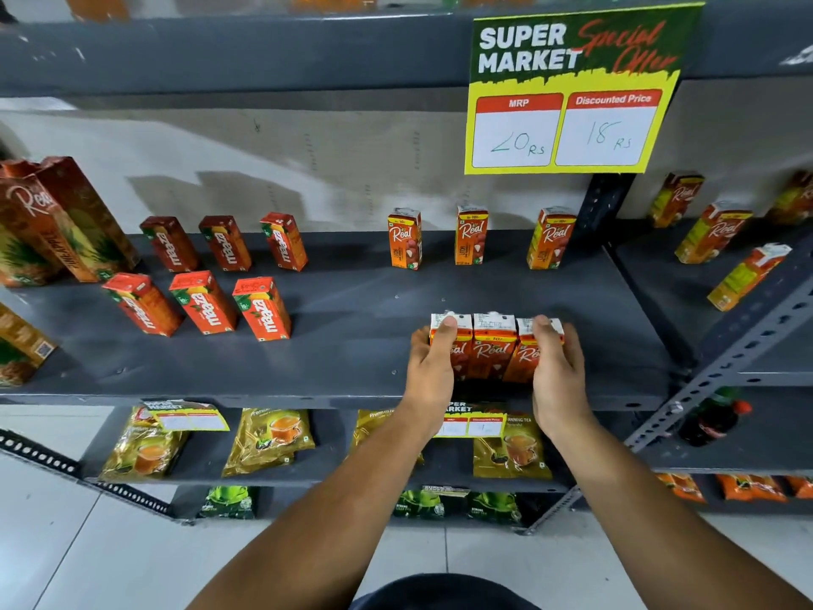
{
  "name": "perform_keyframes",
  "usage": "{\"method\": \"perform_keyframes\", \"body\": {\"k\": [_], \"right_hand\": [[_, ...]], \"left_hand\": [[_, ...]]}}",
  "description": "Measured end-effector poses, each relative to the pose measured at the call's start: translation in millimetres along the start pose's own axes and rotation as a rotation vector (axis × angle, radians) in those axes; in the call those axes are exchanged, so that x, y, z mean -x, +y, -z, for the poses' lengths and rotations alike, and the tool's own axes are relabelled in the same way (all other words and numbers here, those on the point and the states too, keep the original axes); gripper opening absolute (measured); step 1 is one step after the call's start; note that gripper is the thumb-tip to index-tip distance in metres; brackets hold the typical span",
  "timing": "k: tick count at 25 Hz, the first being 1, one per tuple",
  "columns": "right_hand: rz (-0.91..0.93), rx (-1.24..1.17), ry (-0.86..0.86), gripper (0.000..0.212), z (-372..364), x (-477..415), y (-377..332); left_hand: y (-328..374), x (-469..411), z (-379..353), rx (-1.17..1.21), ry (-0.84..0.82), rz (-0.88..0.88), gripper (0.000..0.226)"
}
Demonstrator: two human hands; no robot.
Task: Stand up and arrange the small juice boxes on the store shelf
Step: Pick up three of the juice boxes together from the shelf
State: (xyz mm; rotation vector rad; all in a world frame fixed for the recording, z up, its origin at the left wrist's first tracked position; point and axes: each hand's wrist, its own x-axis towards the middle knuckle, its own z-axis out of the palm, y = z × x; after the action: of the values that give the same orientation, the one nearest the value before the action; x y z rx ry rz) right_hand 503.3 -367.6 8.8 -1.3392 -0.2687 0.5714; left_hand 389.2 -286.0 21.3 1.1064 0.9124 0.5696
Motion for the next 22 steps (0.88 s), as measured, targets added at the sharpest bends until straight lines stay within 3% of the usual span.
{"method": "perform_keyframes", "body": {"k": [3, 6, 9, 17, 22], "right_hand": [[0.034, -0.02, 0.012, 0.028, 2, -2, -2], [0.023, 0.021, -0.007, 0.062, -3, -5, -3], [0.057, 0.033, -0.024, 0.033, -4, -10, -1], [0.07, 0.076, -0.052, 0.051, -4, -11, 1], [0.045, 0.064, -0.069, 0.034, 4, -8, 2]], "left_hand": [[1, 0, 0, -0.001, 0.001, 0.001, 0.047], [7, -2, -1, -0.013, 0.016, -0.02, 0.044], [11, -5, -4, -0.019, 0.032, -0.031, 0.047], [4, -3, -7, -0.03, 0.014, -0.027, 0.051], [1, 7, -6, -0.013, -0.001, -0.007, 0.043]]}}
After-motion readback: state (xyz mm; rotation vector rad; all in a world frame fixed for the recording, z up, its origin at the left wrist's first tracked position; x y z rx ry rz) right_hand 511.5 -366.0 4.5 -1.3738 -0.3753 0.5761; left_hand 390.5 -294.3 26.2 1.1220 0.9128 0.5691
